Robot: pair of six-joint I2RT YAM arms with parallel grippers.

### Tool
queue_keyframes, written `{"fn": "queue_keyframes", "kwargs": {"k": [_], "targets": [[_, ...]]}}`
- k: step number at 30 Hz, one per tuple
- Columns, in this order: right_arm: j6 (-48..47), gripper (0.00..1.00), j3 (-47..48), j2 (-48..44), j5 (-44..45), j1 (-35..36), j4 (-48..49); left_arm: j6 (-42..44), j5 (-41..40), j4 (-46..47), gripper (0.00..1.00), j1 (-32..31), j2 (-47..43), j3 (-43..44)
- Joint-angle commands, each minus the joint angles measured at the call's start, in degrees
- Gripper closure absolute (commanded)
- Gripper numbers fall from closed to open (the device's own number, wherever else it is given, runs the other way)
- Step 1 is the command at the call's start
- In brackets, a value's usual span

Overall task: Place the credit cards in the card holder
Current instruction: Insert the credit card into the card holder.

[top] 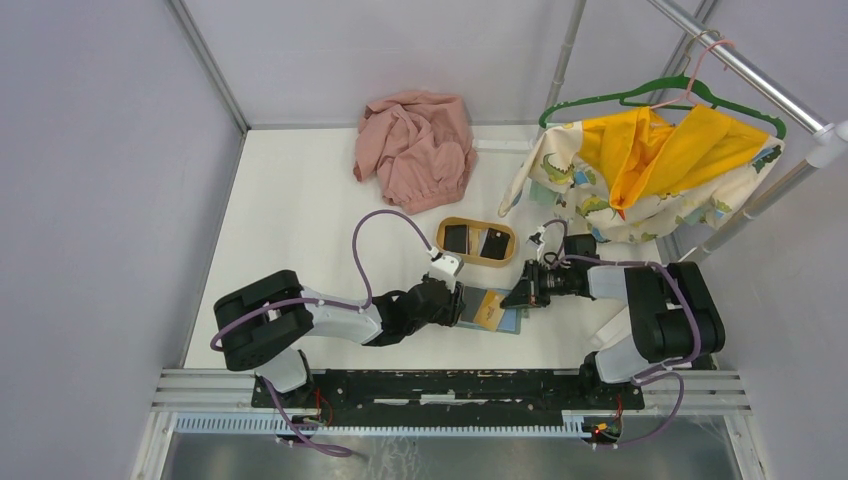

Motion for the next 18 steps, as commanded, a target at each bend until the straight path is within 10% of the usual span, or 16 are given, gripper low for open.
{"fn": "queue_keyframes", "kwargs": {"k": [1, 18], "targets": [[-1.01, 1.0, 2.11, 2.16, 1.47, 1.05, -1.65, 4.11, 1.43, 3.89, 0.55, -0.12, -0.19, 0.67], [-1.51, 0.97, 5.68, 5.45, 1.25, 3.02, -3.18, 5.7, 3.12, 5.86, 0.54, -0.13, 0.93, 0.94]]}}
